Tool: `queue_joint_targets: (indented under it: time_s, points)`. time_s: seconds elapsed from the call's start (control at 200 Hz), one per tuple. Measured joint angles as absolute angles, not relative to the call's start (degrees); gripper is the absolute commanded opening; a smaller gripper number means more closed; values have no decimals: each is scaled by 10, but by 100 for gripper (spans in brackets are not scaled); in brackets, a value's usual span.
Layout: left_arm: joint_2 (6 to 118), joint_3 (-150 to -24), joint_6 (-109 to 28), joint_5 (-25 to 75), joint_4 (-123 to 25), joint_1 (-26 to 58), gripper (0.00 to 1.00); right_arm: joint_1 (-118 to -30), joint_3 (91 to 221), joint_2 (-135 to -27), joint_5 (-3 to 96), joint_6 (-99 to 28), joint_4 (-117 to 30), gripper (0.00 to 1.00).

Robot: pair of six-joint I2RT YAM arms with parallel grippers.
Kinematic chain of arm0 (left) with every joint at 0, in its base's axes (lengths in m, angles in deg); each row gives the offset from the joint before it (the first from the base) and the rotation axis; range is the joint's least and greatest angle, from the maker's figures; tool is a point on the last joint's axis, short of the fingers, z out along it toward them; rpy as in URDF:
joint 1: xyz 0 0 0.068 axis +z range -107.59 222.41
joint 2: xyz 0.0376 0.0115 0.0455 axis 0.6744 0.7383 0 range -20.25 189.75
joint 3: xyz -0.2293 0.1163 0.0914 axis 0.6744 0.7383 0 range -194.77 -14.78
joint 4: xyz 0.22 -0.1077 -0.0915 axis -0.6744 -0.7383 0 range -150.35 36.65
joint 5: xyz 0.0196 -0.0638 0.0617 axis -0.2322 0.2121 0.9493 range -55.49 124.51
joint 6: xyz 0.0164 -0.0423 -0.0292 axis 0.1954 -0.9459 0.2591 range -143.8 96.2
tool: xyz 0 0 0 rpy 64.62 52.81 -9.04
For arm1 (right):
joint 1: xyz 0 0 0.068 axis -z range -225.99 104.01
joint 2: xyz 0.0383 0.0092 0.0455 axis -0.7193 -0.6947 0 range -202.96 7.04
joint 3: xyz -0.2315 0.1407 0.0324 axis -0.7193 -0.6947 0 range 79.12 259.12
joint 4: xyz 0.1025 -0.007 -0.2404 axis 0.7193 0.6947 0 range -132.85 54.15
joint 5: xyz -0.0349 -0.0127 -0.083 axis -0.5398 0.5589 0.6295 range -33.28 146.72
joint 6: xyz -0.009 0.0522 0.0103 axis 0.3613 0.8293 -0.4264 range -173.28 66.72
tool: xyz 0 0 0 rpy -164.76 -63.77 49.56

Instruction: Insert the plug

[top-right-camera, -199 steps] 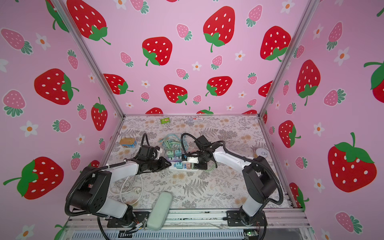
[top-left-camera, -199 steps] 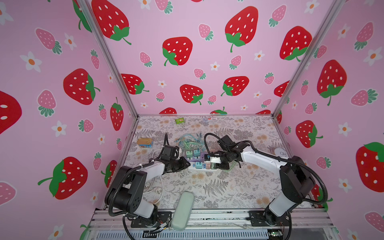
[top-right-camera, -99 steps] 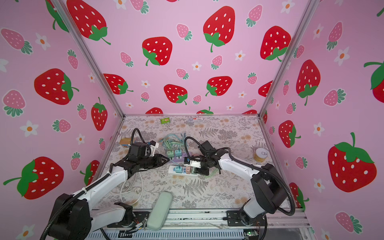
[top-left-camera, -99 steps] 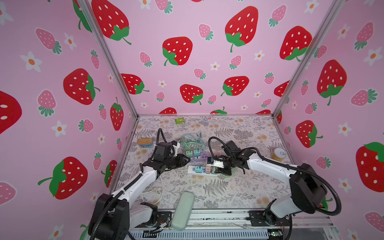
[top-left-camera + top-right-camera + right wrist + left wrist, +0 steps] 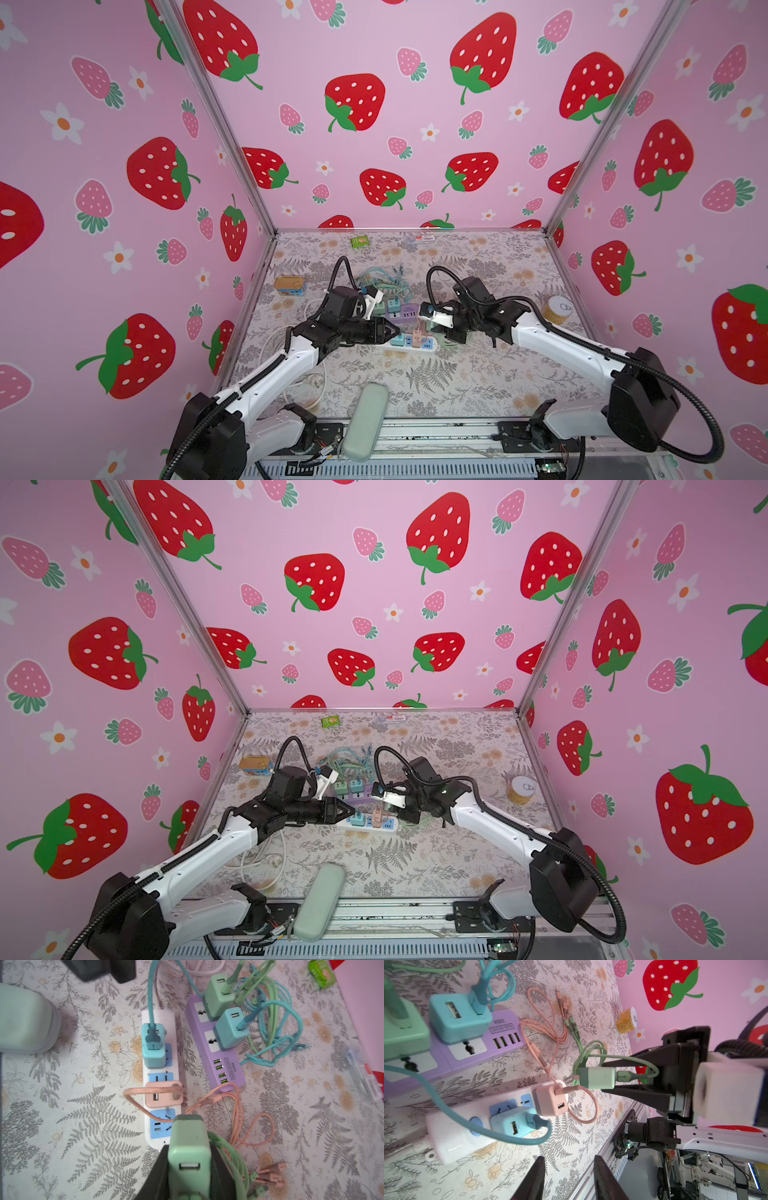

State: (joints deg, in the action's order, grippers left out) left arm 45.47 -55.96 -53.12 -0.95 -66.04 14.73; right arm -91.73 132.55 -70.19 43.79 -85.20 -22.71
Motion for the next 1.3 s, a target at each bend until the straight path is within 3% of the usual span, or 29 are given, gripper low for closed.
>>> queue_joint_targets:
  time_s: [0.48, 0.91, 1.301]
  points:
    - [509, -602, -558, 70, -664, 38, 44, -826, 1297, -648, 614, -735, -324, 16]
    - [597, -629, -599, 156, -647, -15, 38, -819, 1222, -637, 597, -662, -356, 16]
    - [619, -654, -633, 155, -615, -26, 19, -819, 1201, -616, 579, -638, -378, 15]
